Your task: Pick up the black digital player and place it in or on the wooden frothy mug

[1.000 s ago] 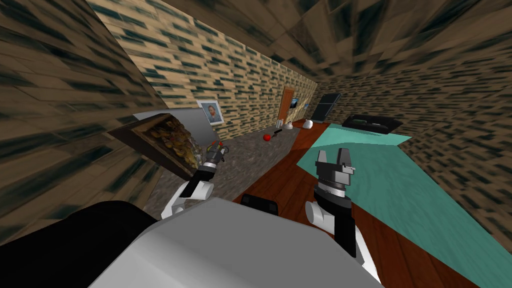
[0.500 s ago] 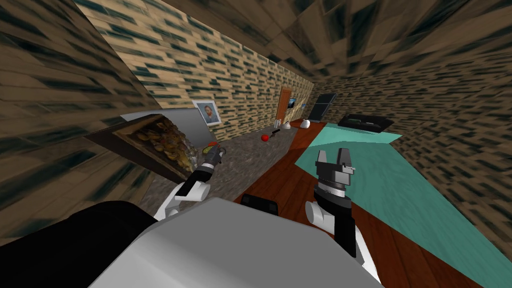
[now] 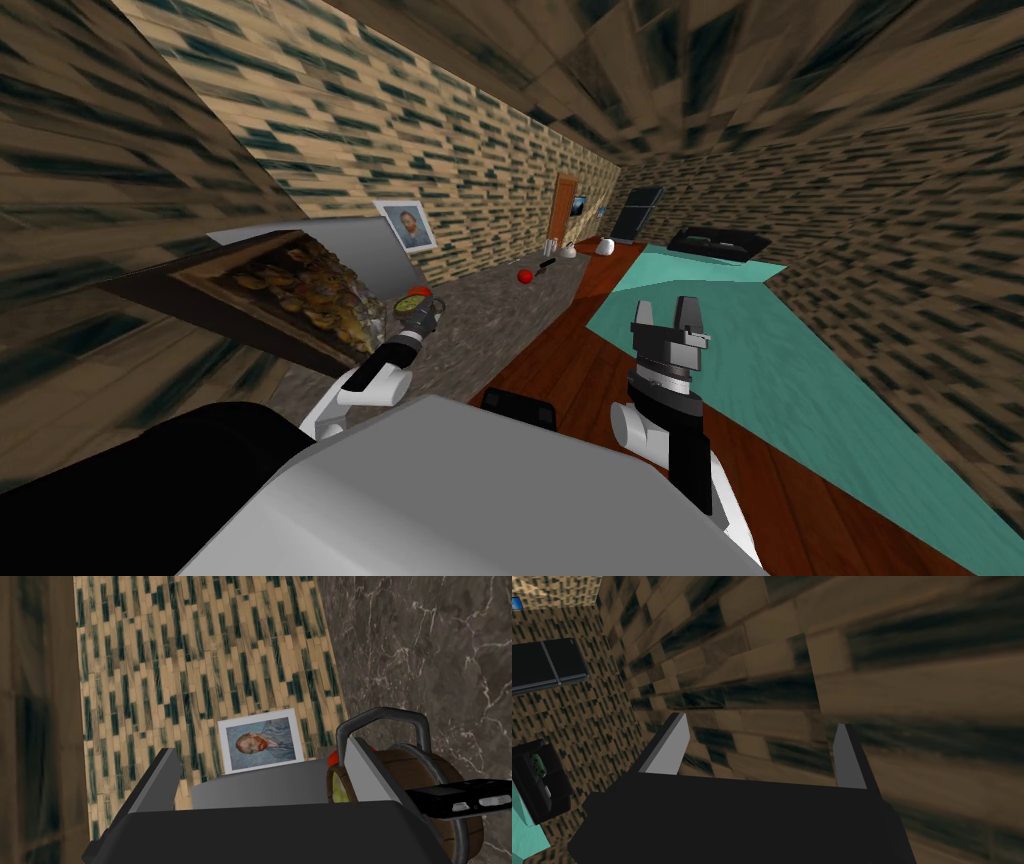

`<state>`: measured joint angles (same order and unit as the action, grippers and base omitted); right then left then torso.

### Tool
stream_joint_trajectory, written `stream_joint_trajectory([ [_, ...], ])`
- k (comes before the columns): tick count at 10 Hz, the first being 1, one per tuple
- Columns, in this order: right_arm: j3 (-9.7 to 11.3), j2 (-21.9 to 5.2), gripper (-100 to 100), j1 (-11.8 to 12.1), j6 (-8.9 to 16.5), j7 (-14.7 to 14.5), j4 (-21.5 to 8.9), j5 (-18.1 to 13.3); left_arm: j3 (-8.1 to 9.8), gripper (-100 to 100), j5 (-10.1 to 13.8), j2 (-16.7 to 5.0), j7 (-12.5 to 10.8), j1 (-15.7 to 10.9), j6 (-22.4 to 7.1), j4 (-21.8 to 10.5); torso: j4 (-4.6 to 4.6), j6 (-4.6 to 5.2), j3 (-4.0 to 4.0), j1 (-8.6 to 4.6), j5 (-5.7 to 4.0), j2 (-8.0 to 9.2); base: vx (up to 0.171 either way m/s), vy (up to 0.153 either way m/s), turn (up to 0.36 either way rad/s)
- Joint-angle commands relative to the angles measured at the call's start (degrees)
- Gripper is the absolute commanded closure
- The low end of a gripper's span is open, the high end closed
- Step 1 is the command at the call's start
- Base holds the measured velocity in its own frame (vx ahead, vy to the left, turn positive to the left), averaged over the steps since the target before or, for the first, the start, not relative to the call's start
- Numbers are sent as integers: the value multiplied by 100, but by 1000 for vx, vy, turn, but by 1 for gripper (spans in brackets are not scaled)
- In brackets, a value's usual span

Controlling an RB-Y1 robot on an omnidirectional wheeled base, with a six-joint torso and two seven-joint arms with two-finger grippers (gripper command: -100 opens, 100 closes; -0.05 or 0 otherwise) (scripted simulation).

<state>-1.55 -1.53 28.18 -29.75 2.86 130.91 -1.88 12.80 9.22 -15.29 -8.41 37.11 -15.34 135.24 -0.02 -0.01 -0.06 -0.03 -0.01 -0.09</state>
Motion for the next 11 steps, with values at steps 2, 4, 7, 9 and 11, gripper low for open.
stream_joint_trajectory([
  [2, 0, 0, 0, 0, 0, 0, 0, 0, 129, -100, 172, -82, 0, 74, -446, -11, 0, 2, -1, -3, 0, -3, 36, -15, -80],
  [4, 0, 0, 0, 0, 0, 0, 0, 0, 262, -100, 353, -174, -1, 157, -807, -23, -1, 1, -3, -2, 0, -5, 43, -10, -77],
  [7, 0, 0, 0, 0, 0, 0, 0, 0, 394, -100, 540, -270, 4, 237, -1191, -37, 0, 2, 0, -2, 0, -1, 29, -8, -57],
  [9, 0, 0, 0, 0, 0, 0, 0, 0, 527, -100, 730, -369, 16, 313, -1500, -52, 1, 0, 2, 0, 0, 3, 24, -6, -54],
  [11, 0, 0, 0, 0, 0, 0, 0, 0, 527, -100, 730, -369, 16, 313, -1677, -52, 0, 0, 0, 2, 0, -1, 25, 1, -21],
])
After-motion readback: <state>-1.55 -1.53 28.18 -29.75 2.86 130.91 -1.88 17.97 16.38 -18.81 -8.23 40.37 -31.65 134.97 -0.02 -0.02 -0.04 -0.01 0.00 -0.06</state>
